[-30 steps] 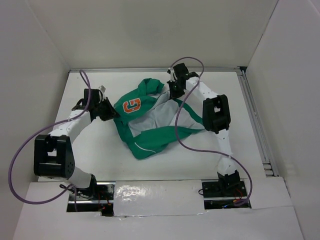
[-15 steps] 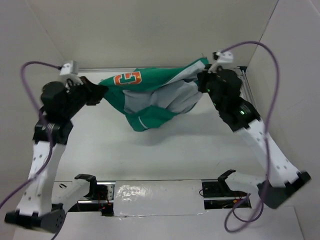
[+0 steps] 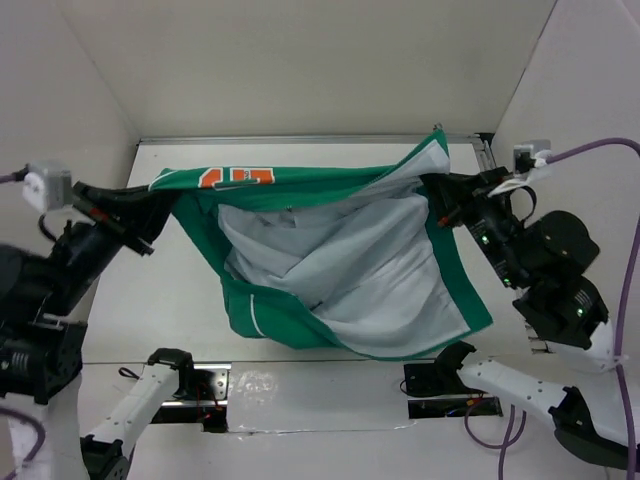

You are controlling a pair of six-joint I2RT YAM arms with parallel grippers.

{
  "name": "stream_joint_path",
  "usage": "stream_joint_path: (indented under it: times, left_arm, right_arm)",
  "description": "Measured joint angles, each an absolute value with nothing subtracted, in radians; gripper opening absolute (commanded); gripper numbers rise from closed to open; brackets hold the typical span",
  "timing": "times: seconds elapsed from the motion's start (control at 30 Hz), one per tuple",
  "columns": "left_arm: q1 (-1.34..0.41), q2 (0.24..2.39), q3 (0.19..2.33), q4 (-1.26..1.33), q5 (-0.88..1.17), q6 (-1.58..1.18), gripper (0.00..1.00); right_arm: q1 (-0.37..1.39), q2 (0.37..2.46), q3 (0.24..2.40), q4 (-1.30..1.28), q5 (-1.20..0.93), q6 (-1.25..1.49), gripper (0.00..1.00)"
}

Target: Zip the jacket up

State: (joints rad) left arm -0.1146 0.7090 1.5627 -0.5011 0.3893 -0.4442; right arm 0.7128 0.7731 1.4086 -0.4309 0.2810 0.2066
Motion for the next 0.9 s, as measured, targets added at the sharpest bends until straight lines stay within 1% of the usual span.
stream_joint_path:
  times: [0.1, 0.17, 0.2, 0.23, 0.27, 0.3, 0.37, 0.4, 0.5, 0.57, 0.67, 0.73, 0.8, 0.9]
  left_arm:
    - [-0.114, 0.805, 1.493, -0.476, 0.339, -0.448, 0.00]
    - [-0.110, 0.920, 1.456, -0.449, 0.303, -0.452, 0.00]
    - [-0.103, 1.007, 1.445, -0.432, 0.290, -0.456, 0.00]
    - [-0.096, 1.089, 1.438, -0.417, 0.286, -0.464, 0.08]
    - [-0.084, 1.183, 1.437, -0.404, 0.291, -0.474, 0.23]
    - [-0.074, 1.282, 1.438, -0.389, 0.303, -0.479, 0.47]
    - [-0.051, 1.486, 1.446, -0.387, 0.300, -0.497, 0.56]
    - [-0.034, 1.617, 1.452, -0.401, 0.284, -0.514, 0.99]
    - [-0.010, 1.744, 1.453, -0.465, 0.268, -0.531, 0.99]
    - [0.003, 1.758, 1.451, -0.498, 0.267, -0.536, 0.99]
    - [0.002, 1.683, 1.447, -0.484, 0.291, -0.535, 0.99]
    - [-0.006, 1.601, 1.418, -0.454, 0.313, -0.532, 0.99]
    - [-0.025, 1.515, 1.354, -0.418, 0.327, -0.533, 0.99]
    - [-0.086, 1.426, 1.215, -0.384, 0.355, -0.554, 0.99]
  right_arm:
    - [0.684, 0.833, 1.366, -0.443, 0.386, 0.266, 0.18]
    - [0.630, 0.909, 1.332, -0.460, 0.442, 0.321, 0.14]
    - [0.597, 0.958, 1.309, -0.466, 0.467, 0.368, 0.15]
    - [0.571, 1.000, 1.285, -0.471, 0.487, 0.407, 0.20]
    - [0.541, 1.050, 1.252, -0.472, 0.505, 0.458, 0.45]
    - [0.520, 1.106, 1.210, -0.469, 0.515, 0.507, 0.59]
    - [0.480, 1.201, 1.106, -0.491, 0.538, 0.561, 0.83]
    - [0.463, 1.235, 1.064, -0.520, 0.544, 0.579, 0.99]
    - [0.421, 1.264, 1.002, -0.598, 0.552, 0.596, 1.00]
    - [0.407, 1.236, 1.000, -0.588, 0.537, 0.585, 1.00]
    - [0.388, 1.184, 1.000, -0.521, 0.457, 0.535, 1.00]
    - [0.361, 1.189, 1.013, -0.475, 0.382, 0.503, 1.00]
    - [0.319, 1.257, 1.065, -0.450, 0.298, 0.481, 1.00]
    - [0.290, 1.386, 1.162, -0.433, 0.241, 0.462, 1.00]
